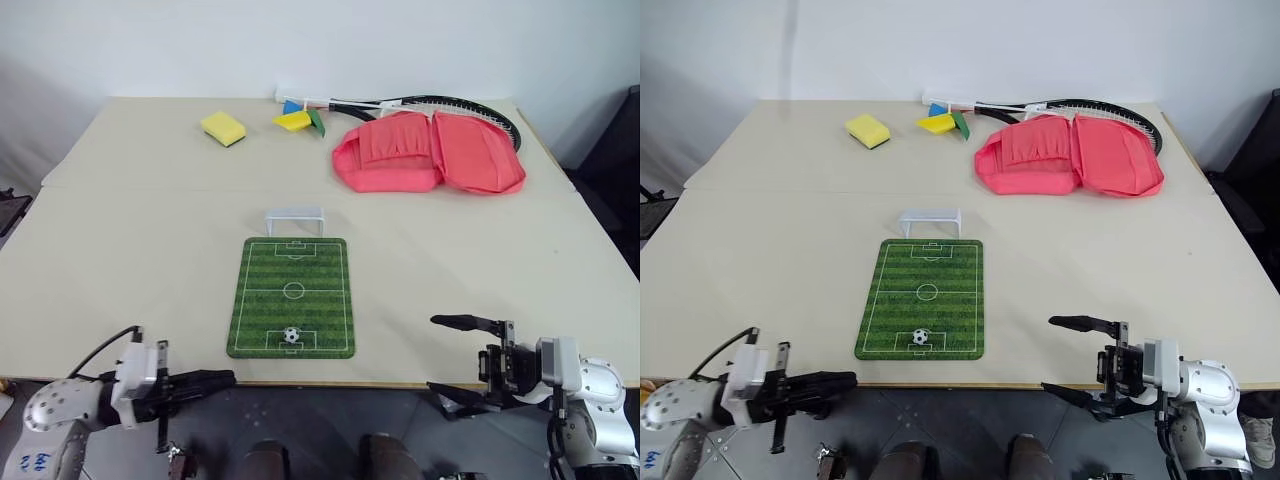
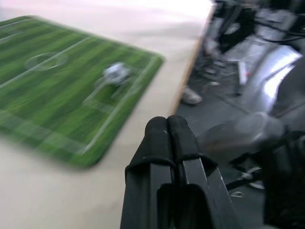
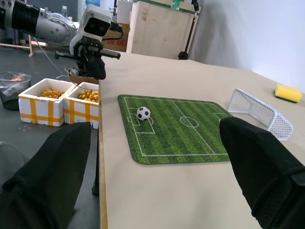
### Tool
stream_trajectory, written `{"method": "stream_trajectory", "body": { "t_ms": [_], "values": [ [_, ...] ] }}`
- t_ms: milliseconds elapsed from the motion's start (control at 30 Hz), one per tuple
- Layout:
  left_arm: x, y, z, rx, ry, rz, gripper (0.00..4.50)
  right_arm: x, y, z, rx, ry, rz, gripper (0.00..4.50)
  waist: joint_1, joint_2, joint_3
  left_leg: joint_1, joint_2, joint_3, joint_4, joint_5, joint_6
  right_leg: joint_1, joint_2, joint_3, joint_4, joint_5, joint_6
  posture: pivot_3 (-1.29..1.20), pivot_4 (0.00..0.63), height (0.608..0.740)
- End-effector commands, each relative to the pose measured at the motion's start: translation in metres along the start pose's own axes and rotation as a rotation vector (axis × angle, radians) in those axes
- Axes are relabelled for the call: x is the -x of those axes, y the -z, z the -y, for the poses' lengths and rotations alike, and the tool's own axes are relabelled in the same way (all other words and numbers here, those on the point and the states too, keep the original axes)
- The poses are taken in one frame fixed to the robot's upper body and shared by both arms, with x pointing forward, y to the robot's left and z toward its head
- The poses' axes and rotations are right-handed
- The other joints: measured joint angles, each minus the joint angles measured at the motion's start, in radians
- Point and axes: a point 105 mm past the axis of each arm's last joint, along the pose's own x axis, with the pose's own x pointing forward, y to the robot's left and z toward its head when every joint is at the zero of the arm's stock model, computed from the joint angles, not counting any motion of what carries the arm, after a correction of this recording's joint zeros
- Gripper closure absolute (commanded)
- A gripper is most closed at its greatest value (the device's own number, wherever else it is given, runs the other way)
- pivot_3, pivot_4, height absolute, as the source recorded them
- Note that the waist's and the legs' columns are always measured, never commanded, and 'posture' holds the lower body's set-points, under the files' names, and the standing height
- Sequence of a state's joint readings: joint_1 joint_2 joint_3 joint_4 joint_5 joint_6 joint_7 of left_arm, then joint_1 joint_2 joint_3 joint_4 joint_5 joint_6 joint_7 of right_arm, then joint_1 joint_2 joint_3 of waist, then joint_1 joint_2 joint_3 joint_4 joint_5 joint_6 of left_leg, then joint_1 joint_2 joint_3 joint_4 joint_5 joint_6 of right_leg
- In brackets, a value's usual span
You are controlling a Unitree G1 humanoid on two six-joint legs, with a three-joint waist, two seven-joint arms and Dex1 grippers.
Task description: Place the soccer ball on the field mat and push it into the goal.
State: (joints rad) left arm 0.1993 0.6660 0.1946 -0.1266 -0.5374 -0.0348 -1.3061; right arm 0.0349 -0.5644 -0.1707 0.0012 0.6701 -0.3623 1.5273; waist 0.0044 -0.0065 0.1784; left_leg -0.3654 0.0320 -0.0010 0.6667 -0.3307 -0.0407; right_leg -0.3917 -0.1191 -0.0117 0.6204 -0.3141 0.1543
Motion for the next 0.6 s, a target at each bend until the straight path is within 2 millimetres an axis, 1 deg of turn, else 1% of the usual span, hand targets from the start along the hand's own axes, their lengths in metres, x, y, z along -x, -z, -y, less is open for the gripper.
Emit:
{"method": "stream_trajectory", "body": {
  "t_ms": [33, 133, 300, 467, 600],
  "values": [
    [-0.024, -0.002, -0.002, -0.015, 0.031, 0.02, 4.46, 0.0, -0.004, -0.003, 0.029, -0.04, 0.011, 0.0, -0.002, 0.0, 0.0, 0.0, 0.0, 0.0, 0.0, 0.0, 0.0, 0.0, 0.0, 0.0, 0.0, 0.0, 0.0, 0.0, 0.15, 0.74],
    [-0.043, -0.004, -0.01, -0.02, 0.05, 0.037, 4.46, -0.002, -0.005, -0.001, 0.031, -0.035, 0.008, 0.0, -0.004, 0.0, 0.0, 0.0, 0.0, 0.0, 0.0, 0.0, 0.0, 0.0, 0.0, 0.0, 0.0, 0.0, 0.0, 0.0, 0.15, 0.74],
    [-0.052, -0.001, -0.022, -0.012, 0.048, 0.011, 4.46, -0.005, -0.007, -0.002, 0.016, -0.026, -0.002, 0.0, -0.005, 0.0, 0.0, 0.0, 0.0, 0.0, 0.0, 0.002, -0.003, 0.0, 0.0, 0.0, 0.0, 0.0, 0.0, 0.0, 0.15, 0.74],
    [-0.068, 0.004, -0.03, -0.014, 0.07, -0.004, 4.46, -0.01, -0.009, -0.005, 0.018, -0.014, 0.0, 0.0, -0.004, 0.0, 0.0, 0.0, 0.0, 0.0, 0.001, 0.002, -0.003, 0.0, 0.0, 0.0, 0.0, 0.0, 0.0, 0.0, 0.15, 0.74],
    [-0.074, 0.004, -0.037, -0.02, 0.036, 0.007, 4.46, -0.014, -0.011, -0.004, 0.021, -0.005, 0.004, 0.0, -0.003, 0.0, 0.0, 0.0, 0.0, 0.0, 0.001, 0.002, -0.004, 0.0, 0.001, 0.0, 0.0, 0.0, 0.0, 0.0, 0.15, 0.74]
  ]
}}
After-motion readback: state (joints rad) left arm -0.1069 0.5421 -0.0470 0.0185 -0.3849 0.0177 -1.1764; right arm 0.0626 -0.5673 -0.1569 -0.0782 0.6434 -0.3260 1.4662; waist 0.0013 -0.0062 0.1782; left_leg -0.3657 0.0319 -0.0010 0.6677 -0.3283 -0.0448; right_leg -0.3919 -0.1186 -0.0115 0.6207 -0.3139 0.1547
